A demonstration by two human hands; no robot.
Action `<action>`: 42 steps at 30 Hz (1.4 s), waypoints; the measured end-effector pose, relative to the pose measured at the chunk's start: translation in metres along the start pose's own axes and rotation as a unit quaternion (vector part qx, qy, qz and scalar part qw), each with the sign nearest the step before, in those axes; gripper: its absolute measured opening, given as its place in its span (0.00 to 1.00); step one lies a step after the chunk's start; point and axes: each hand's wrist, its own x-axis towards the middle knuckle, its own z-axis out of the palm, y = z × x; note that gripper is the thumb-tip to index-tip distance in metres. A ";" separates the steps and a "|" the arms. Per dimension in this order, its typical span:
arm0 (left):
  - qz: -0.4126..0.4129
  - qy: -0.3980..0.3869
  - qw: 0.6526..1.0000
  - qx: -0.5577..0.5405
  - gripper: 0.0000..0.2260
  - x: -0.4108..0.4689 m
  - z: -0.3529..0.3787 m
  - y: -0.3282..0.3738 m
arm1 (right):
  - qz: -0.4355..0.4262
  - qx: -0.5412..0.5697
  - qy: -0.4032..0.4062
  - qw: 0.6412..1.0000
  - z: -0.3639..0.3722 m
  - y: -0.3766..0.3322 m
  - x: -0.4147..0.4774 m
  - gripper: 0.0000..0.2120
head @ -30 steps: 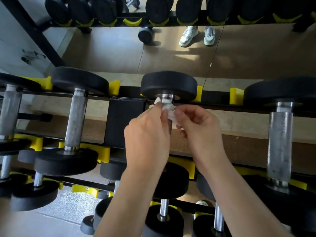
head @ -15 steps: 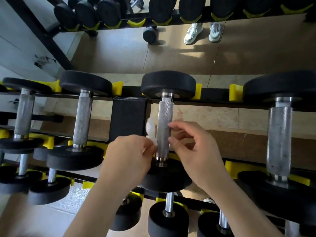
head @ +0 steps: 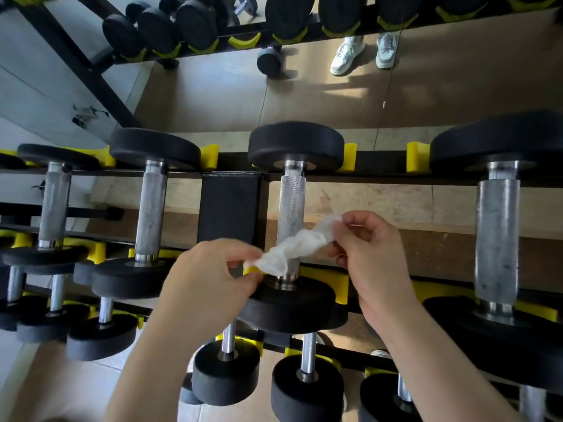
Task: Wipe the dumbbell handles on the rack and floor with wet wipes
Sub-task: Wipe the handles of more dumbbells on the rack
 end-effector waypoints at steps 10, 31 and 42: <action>0.027 0.099 0.990 -0.096 0.11 0.009 0.031 0.015 | -0.221 -0.171 -0.034 0.960 0.006 0.002 -0.005 0.15; -0.033 0.168 0.969 -0.178 0.06 0.031 0.030 0.027 | -0.083 0.027 -0.018 0.996 0.022 0.006 -0.014 0.08; 0.013 0.267 0.917 -0.296 0.05 0.073 0.033 0.039 | -0.214 -0.068 0.097 0.970 0.052 -0.011 0.021 0.04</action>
